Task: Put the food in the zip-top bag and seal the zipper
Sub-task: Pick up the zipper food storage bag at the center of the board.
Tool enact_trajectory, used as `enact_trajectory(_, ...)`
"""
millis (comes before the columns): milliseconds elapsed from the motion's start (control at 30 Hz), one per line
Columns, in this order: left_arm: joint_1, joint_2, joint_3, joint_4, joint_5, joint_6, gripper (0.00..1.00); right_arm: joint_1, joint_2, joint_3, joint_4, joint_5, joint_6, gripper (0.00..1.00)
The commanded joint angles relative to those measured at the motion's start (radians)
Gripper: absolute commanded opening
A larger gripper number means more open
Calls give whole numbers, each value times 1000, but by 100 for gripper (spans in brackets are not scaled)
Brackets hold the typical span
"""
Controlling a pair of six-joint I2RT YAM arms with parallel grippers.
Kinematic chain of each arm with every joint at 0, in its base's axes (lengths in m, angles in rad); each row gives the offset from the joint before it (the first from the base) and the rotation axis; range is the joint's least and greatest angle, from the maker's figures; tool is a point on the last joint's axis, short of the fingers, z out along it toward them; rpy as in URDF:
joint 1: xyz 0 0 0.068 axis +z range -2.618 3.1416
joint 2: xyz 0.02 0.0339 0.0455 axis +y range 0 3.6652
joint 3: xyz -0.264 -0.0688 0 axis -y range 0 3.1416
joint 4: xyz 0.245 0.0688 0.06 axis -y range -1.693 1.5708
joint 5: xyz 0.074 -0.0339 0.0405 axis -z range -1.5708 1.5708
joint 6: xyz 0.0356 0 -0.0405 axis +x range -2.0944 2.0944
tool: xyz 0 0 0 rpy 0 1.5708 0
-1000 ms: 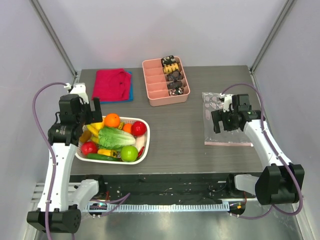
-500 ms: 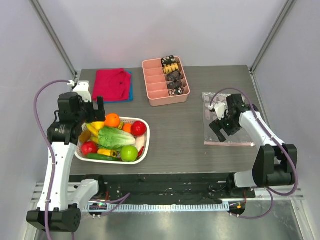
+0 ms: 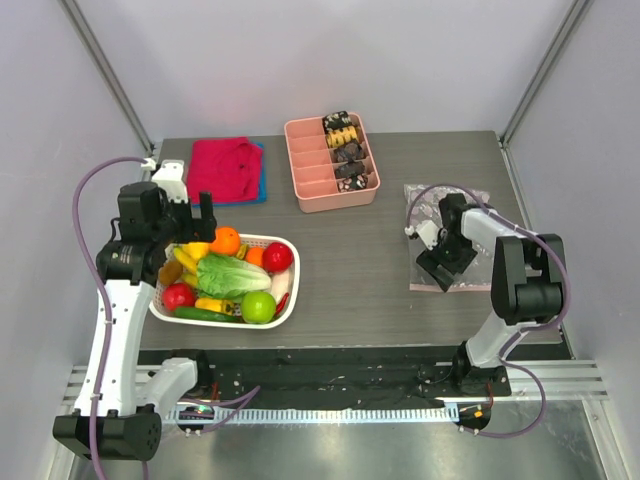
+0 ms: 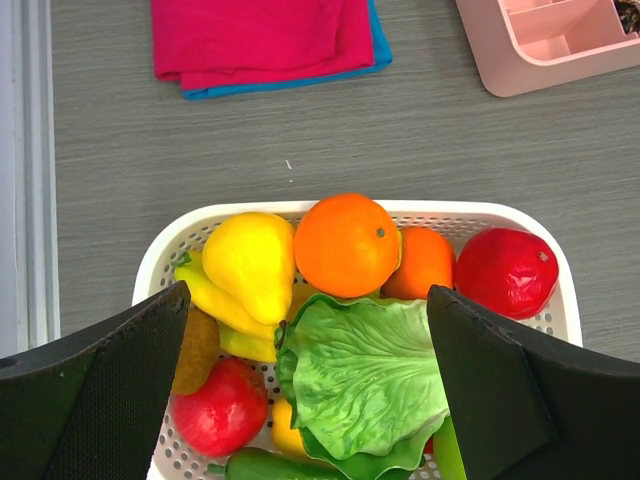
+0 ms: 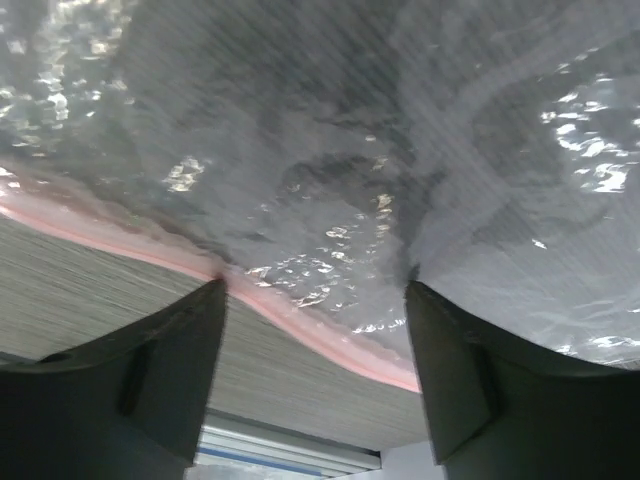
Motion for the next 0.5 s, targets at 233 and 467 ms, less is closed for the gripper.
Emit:
enact_trajectory(233, -15, 35, 25, 56, 71, -8, 100, 3, 93, 59, 22, -118, 24, 6)
enact_trajectory(467, -61, 100, 81, 55, 83, -15, 100, -21, 80, 147, -40, -270, 155, 1)
